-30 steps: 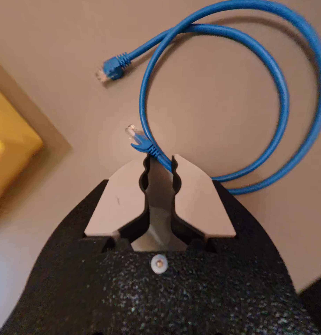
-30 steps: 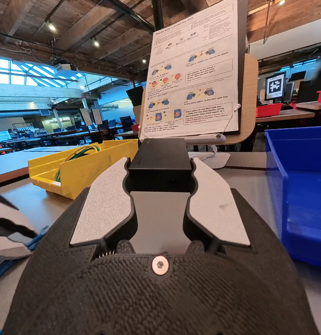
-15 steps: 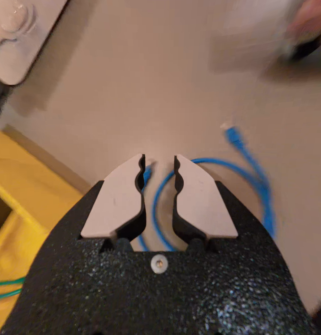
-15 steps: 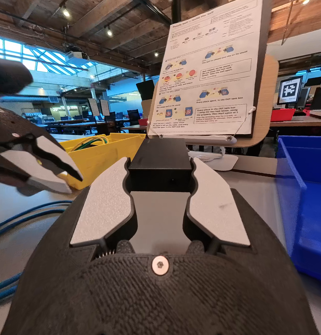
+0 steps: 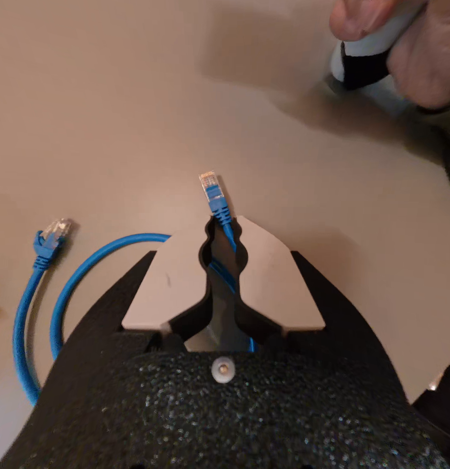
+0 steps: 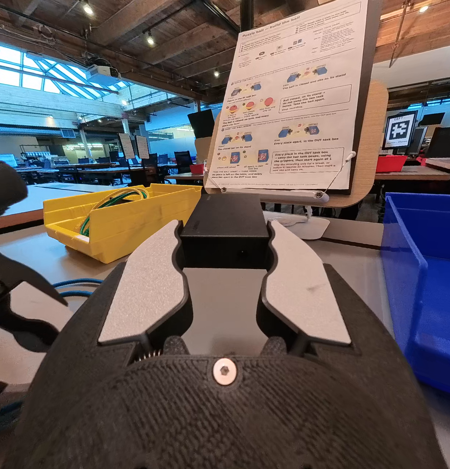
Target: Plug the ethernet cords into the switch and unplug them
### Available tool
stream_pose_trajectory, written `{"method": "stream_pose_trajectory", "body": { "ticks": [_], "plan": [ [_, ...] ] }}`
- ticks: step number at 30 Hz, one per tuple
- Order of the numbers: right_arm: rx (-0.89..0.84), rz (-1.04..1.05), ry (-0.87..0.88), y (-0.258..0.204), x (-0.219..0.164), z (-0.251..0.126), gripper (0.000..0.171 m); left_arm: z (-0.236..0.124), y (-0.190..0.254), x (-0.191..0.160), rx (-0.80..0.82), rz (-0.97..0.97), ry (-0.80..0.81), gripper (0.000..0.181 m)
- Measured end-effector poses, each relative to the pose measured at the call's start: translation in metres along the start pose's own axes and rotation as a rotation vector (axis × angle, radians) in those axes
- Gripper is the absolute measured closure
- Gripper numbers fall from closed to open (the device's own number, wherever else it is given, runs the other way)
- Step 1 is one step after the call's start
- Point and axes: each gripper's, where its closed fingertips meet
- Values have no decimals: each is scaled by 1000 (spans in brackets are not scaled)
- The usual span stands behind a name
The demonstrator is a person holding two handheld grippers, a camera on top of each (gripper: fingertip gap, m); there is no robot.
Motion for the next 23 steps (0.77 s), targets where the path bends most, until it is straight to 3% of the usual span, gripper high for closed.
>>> {"method": "stream_pose_trajectory", "body": {
  "ticks": [6,12,23],
  "plan": [
    [-2,28,0,3,1,-1,109,-3,1,17,8,149,109,171],
    [58,70,-32,5,0,-7,109,-13,-5,37,-14,118,154,171],
    [187,58,-10,-9,12,-28,109,-36,8,92,-150,241,61,171]
  ]
}}
Point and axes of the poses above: each gripper's, where its closed fingertips meet, z out along the fingers, x out of its top, y = z × x across the jaws, and after that the axes turned 12 degrees about y, right-handed
